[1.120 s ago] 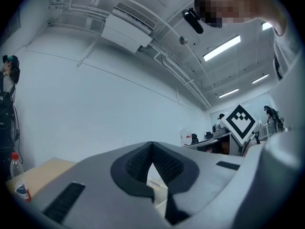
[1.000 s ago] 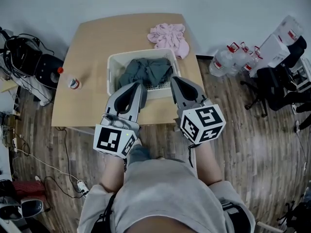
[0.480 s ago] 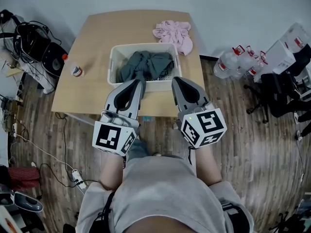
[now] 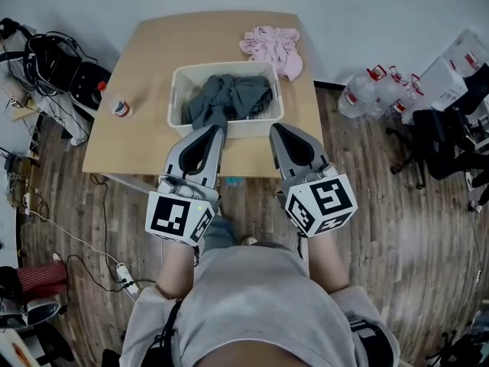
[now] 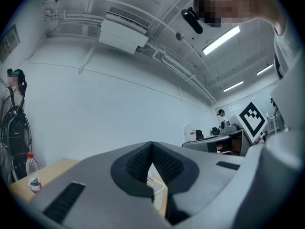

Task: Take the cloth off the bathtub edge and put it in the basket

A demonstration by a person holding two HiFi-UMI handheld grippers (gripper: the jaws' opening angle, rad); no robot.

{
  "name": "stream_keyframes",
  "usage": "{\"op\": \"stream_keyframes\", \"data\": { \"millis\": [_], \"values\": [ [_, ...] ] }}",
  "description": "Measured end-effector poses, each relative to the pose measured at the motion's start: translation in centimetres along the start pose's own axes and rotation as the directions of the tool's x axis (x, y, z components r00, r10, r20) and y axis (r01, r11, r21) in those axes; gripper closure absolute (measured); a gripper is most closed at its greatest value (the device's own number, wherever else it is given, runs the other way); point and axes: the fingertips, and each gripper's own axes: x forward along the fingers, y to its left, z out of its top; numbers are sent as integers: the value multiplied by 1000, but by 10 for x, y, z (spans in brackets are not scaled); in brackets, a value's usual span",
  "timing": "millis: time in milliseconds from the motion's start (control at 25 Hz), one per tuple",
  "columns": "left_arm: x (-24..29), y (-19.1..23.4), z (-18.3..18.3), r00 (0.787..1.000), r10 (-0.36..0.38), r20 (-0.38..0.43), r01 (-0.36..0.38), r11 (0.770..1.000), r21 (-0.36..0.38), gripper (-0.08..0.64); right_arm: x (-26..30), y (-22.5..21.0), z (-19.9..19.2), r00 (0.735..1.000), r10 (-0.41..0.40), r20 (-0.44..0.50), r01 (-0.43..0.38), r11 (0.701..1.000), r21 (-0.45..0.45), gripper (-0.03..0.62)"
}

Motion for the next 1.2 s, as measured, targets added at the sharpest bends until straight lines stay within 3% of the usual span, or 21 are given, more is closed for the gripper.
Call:
{"op": "stream_keyframes", "data": {
  "millis": [1200],
  "values": [
    [-2,-6,2,1000,-9,5,9,1000,3,548,-8,4,4,1000,6,19,-6,1000,-15,583]
  ]
}}
